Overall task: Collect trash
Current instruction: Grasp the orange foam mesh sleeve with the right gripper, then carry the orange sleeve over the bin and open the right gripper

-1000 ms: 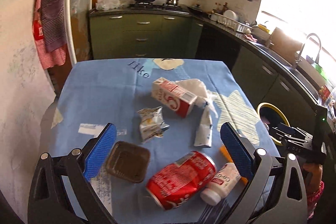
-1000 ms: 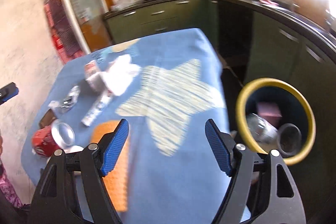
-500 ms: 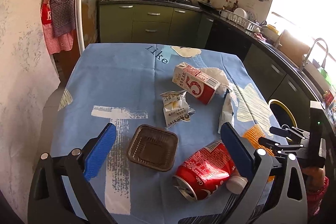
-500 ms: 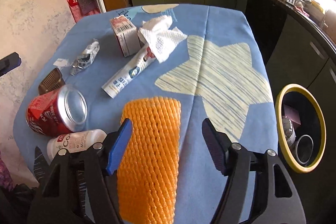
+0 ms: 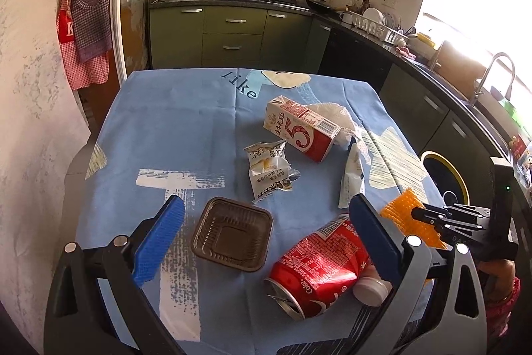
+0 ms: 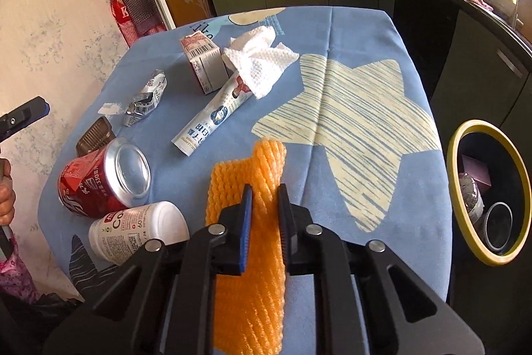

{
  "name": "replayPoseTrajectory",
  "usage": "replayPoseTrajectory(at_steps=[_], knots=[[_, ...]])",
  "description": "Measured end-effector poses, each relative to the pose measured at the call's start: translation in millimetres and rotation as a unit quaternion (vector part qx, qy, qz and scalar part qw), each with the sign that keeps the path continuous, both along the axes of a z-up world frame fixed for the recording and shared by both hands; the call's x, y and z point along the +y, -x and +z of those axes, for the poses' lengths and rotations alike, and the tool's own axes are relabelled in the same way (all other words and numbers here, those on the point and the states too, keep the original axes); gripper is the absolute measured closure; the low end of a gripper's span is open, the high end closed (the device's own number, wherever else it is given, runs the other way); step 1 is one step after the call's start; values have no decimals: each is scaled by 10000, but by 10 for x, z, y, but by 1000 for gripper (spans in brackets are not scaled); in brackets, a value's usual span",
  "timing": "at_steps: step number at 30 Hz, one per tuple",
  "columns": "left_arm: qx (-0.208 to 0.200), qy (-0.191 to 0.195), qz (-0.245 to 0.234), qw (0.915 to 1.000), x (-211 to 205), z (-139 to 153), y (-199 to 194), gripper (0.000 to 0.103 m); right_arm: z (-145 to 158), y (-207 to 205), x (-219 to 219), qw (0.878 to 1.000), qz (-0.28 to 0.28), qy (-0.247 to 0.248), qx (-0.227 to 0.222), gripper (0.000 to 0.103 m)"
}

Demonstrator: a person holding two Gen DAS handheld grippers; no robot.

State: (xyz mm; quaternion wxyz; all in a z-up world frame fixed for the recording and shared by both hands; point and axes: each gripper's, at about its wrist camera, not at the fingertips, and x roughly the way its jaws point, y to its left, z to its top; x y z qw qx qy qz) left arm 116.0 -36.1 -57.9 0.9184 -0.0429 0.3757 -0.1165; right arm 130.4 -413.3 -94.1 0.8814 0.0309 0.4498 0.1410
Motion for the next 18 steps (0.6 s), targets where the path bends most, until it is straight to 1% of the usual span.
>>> replayPoseTrajectory(at_steps=[3,5,8,10,13,15,18], knots=[[-47,-29,-76,10000,-58,30,11,5,150,62,-144,9996,-170,-28,-241,89],[-79,-48,-136,9999,-96,55,14,5,248,86,-341,9983,-433,32,-391,89],[-111,-78,-257,9996,-188,84,17,5,351,83,-803,9917,-1112,287,-572,89],[-123,-101,-360,9992,-262,94,15,5,369,50,-1211,9823,-1695,532,-590,89],[-108,-143,-505,9986,-387,99,7,5,337,-25,-1736,9627,-2441,1046,-511,89],[-88,-154,-597,9981,-463,98,-6,5,278,-91,-2001,9533,-2732,1228,-379,88],[-51,-186,-721,9972,-583,99,-39,5,135,-233,-2335,9439,-3013,1340,-142,88]])
